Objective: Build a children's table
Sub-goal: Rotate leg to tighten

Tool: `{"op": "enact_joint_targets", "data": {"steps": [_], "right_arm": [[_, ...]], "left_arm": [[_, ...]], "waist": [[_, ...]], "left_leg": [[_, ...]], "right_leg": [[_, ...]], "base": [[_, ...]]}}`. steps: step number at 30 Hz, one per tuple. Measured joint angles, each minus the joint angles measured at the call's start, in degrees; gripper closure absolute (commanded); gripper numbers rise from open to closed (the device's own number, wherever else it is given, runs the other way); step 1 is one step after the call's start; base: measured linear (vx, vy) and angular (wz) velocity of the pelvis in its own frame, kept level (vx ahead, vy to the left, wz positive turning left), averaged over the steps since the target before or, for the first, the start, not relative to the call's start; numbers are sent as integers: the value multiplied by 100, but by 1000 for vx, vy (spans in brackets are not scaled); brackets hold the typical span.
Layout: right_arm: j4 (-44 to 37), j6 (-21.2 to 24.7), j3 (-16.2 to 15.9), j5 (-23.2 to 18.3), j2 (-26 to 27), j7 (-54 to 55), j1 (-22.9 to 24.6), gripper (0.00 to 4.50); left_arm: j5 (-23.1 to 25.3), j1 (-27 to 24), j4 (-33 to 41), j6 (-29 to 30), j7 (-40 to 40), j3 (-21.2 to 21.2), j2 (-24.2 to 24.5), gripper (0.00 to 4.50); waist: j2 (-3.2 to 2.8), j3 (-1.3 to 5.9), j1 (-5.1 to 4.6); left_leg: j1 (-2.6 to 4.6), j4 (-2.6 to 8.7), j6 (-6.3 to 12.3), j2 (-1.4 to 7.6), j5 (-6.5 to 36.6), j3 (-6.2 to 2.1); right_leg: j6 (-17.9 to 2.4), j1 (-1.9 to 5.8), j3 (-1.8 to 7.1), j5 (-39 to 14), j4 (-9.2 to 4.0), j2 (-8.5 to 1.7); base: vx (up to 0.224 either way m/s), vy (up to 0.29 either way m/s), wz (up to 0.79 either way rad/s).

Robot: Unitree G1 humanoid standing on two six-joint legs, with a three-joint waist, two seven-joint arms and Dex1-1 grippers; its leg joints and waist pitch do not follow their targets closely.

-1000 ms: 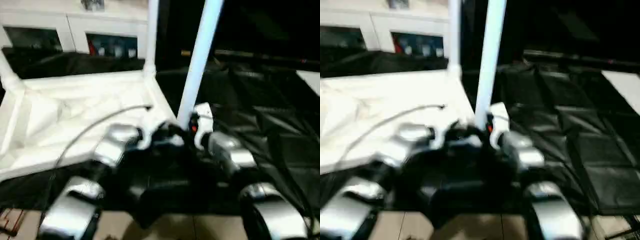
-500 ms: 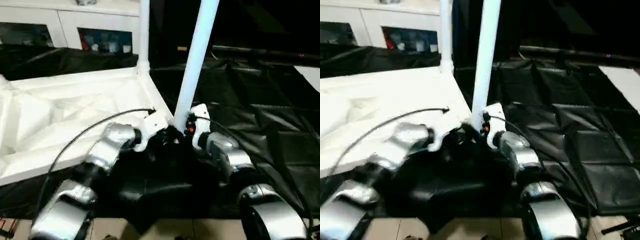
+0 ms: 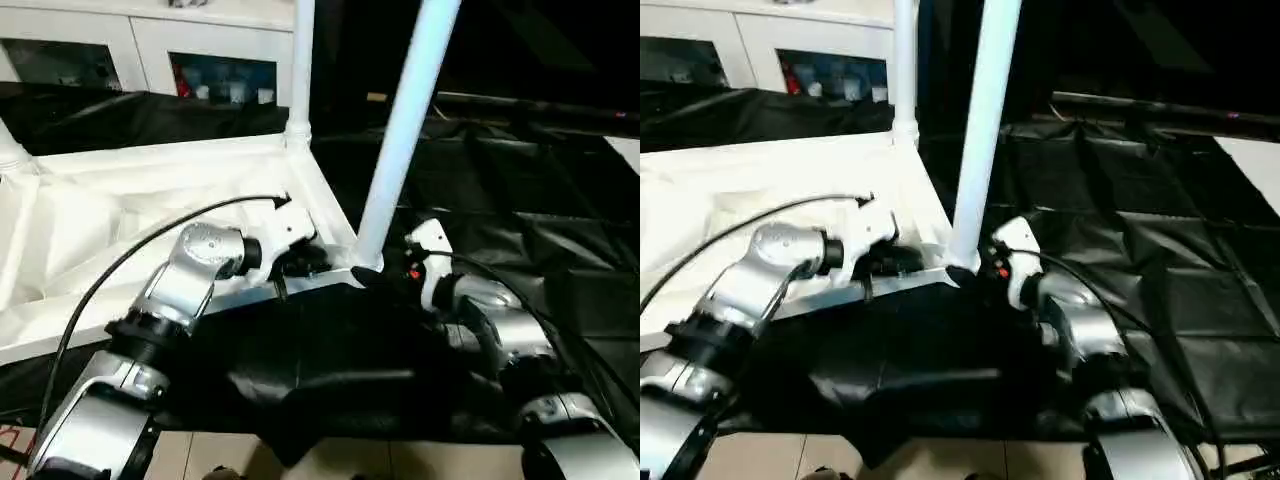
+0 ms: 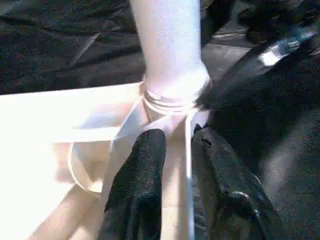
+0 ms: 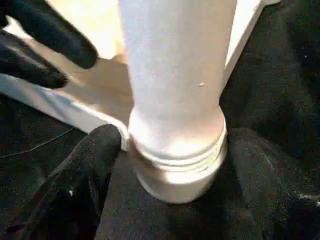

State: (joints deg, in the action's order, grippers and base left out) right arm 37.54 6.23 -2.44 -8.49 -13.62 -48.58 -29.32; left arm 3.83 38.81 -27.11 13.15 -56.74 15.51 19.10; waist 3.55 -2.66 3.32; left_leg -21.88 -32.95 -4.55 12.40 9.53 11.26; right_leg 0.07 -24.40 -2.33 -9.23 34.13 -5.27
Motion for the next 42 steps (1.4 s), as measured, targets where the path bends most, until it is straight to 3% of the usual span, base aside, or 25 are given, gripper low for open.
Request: {"op": "enact_joint_targets", "data": {"steps": [9,14,25,26,30,32,35,42], "right_arm": [[-853,311,2,-86,-301,-154,540,75],[-1235,467,13,-127,-360,-136,786,75],[-1393,618,11,-226,-400,-128,867,75],[-1395,623,11,-226,-414,-121,867,75],[-1454,679,11,-226,-435,-76,867,75],[-1466,681,11,-226,-443,-61,867,75],[-1466,681,11,-226,-451,-53,867,75],[-1463,680,-7,-220,-456,-39,861,75]], "left_arm": [[6,-38,-502,-62,94,13,-166,336],[39,-24,-860,-321,318,8,-151,286],[84,143,-1296,-599,318,9,-155,272],[76,179,-1354,-592,287,8,-155,307],[29,243,-1417,-450,66,9,-137,312],[27,253,-1411,-398,-72,13,-78,351],[5,270,-1411,-347,-230,14,-31,352],[-75,277,-1413,-320,-672,42,67,413]], "waist": [[1,0,-1],[1,0,10],[2,1,11],[2,1,12],[4,2,6],[3,2,1],[3,2,5],[2,2,9]], "left_leg": [[-5,-6,-1,4,-1,0],[-7,-7,-1,6,-1,0],[-7,-20,-1,7,-1,-1],[-7,-20,-1,7,-1,-1],[-4,-21,-1,7,-1,-1],[-3,-21,-1,8,-1,-1],[-3,-22,0,8,-1,0],[-3,-25,0,8,-1,1]], "right_leg": [[21,-1,-1,12,-2,2],[24,-1,-3,10,-5,2],[26,1,-1,14,1,2],[26,2,-1,14,1,2],[26,5,-1,15,1,2],[26,5,-1,15,1,2],[26,5,-1,14,0,2],[26,6,0,14,1,2]], "base": [[0,0,0],[0,0,0],[0,0,0],[0,0,0],[0,0,0],[0,0,0],[0,0,0],[0,0,0]]}}
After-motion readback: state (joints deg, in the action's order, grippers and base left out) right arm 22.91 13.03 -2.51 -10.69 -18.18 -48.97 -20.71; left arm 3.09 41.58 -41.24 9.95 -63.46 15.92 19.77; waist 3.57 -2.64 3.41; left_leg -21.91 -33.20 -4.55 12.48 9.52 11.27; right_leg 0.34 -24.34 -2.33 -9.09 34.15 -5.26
